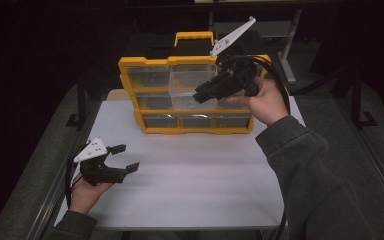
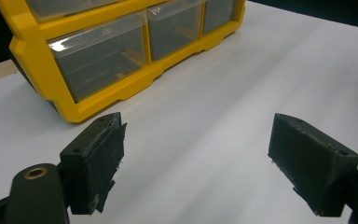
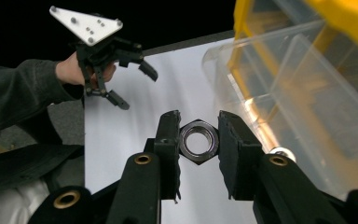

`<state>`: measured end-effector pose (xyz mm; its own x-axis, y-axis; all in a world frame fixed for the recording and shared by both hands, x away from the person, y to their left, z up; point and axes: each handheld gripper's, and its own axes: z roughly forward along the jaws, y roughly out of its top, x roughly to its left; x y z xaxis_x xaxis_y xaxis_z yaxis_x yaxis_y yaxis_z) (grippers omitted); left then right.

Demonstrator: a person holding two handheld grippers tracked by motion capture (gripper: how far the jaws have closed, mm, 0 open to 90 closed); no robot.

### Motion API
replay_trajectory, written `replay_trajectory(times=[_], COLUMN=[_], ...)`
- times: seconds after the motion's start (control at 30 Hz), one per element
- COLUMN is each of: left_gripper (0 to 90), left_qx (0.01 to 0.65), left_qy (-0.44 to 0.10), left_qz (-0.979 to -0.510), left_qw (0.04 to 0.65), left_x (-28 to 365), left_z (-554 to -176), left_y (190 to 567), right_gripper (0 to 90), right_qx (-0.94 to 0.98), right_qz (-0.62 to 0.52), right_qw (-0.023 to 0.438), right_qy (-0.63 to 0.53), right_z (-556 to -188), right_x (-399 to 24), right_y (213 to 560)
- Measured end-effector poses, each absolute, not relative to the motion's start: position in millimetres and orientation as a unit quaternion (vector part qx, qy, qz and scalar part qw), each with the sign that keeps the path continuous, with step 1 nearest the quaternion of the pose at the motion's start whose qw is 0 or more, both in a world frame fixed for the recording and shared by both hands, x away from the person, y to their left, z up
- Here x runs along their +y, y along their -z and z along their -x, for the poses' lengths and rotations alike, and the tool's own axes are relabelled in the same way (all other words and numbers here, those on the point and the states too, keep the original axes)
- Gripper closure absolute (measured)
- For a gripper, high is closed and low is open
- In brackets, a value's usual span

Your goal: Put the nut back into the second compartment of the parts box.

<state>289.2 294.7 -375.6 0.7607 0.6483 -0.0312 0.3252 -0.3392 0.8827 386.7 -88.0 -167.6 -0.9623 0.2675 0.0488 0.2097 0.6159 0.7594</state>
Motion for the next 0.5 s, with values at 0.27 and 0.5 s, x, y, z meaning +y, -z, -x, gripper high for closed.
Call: replay_trajectory(times=[0.27,0.5], left_gripper=[17.8,17.8], left_qx=[0.302,0.299], left_qy=[-0.165,-0.165], left_qz=[-0.804,-0.807], left_qw=[0.484,0.481], left_x=[295,295], left_z=[-289,-289], left_y=[375,375], right_gripper=[68.7,68.7], right_qx=[0.894,0.894], right_qz=[-0.151,-0.161], right_qw=[0.048,0.056], right_qy=[-0.420,-0.415], right_z=[-399,-414], right_x=[-87,-80], right_y=[146,138])
